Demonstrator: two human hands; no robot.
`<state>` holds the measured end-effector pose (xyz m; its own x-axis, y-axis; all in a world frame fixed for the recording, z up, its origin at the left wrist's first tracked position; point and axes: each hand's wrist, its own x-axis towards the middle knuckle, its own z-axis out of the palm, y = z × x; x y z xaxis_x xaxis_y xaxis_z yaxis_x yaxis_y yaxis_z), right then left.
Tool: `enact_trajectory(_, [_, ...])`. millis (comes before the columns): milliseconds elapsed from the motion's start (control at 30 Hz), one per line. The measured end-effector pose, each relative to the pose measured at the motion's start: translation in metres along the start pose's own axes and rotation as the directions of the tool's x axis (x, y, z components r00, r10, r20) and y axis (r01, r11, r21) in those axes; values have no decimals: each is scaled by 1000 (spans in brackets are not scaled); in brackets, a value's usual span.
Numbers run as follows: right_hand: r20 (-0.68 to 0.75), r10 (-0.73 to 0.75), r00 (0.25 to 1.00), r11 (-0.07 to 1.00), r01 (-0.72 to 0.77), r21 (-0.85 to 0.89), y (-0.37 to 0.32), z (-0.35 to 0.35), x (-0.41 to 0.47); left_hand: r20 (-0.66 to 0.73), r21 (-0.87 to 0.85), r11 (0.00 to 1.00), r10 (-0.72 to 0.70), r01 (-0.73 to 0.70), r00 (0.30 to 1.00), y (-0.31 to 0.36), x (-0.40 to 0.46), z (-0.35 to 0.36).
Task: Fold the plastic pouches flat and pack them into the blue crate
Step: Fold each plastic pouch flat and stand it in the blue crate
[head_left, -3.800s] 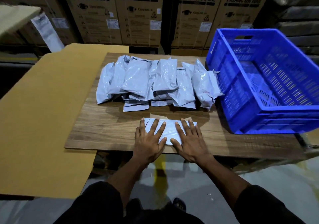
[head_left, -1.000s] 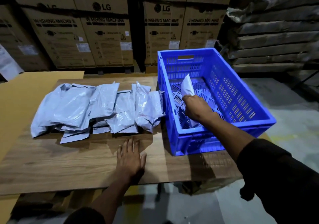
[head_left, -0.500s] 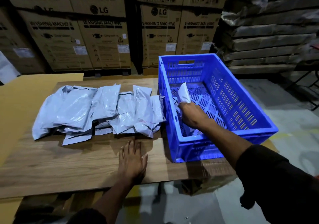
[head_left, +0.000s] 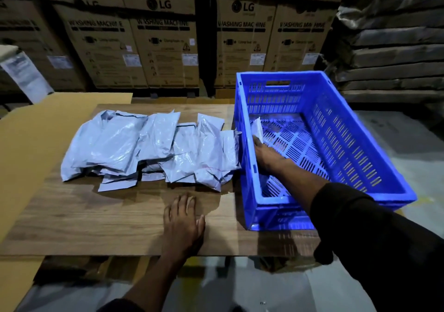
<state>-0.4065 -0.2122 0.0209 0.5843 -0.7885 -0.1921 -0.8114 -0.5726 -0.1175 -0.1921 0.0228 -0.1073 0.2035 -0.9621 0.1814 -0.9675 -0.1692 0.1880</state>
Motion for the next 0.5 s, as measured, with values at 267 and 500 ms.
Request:
enact_trajectory(267, [-88,112,990,924,-71,375,-5,-7,-9,-36,14,1000,12,-12,999,-3,-1,2])
enact_trajectory(500, [-22,176,984,846,-140,515,-3,-11,-14,-124,25,999,49,-46,991,-2,-5,3])
